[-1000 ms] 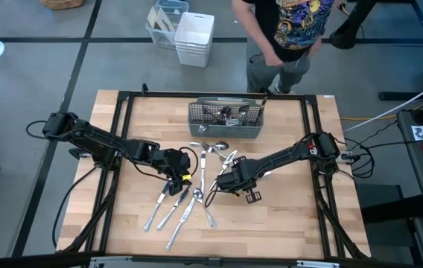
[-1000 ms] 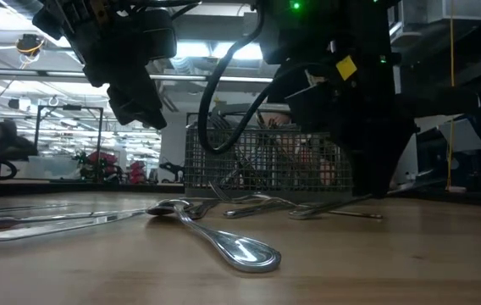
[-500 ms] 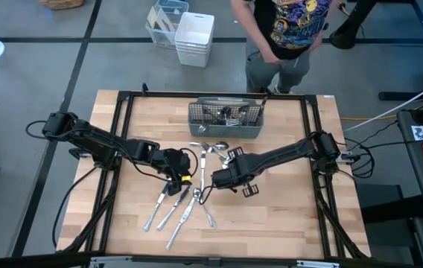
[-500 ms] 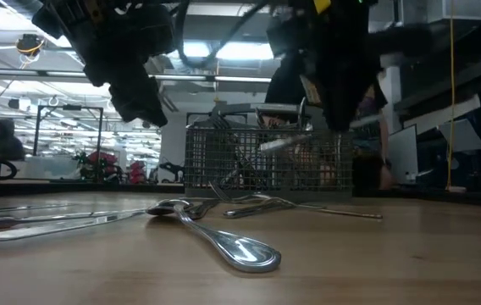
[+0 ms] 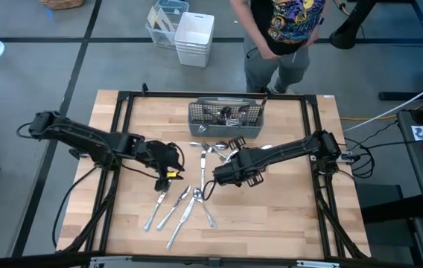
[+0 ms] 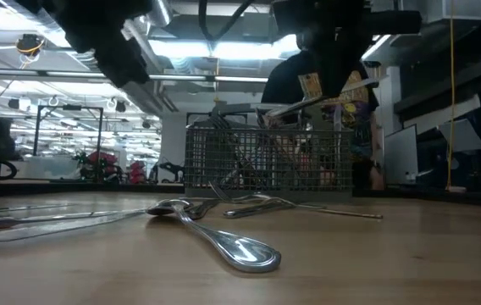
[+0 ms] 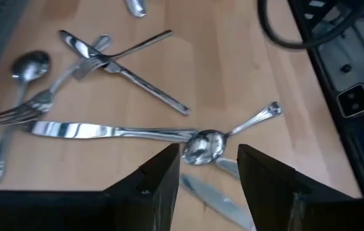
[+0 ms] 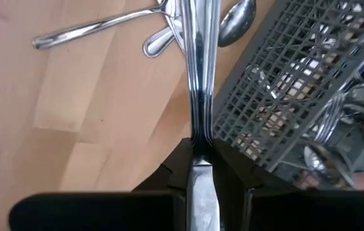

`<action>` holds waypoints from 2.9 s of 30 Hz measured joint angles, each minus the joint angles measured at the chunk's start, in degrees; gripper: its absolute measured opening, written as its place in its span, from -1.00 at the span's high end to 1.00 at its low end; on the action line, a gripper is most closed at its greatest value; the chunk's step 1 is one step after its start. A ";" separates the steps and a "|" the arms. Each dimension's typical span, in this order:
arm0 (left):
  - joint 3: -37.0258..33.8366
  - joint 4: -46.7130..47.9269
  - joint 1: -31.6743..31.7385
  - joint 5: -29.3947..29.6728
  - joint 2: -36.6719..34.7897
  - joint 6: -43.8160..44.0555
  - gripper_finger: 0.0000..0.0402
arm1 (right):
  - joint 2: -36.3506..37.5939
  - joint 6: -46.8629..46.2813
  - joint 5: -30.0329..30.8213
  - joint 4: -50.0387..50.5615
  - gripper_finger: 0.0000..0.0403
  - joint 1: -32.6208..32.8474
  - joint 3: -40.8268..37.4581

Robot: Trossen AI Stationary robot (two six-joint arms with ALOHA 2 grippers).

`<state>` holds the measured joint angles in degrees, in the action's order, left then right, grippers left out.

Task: Sort silverware
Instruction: Put the knife into the silverware rack

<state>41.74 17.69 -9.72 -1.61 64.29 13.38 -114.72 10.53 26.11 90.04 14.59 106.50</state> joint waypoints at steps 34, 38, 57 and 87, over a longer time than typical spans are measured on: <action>-11.67 -5.52 0.76 13.20 -23.07 -6.12 0.25 | 15.06 13.10 14.47 -0.01 0.76 -10.61 -0.04; -19.84 -12.87 2.06 13.20 -27.01 -2.62 0.25 | 15.06 21.52 15.49 -0.01 0.76 -12.33 -0.04; -32.97 -25.86 4.57 13.20 -31.77 1.65 0.25 | 15.04 45.00 35.70 -0.02 0.76 -13.16 -0.09; -34.77 -27.36 4.57 13.20 -31.73 2.56 0.25 | 15.54 52.71 38.09 -0.29 0.76 -19.54 -20.13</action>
<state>6.96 -9.67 -5.15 11.60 32.56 15.93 -99.18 63.24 64.20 89.75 -4.95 86.37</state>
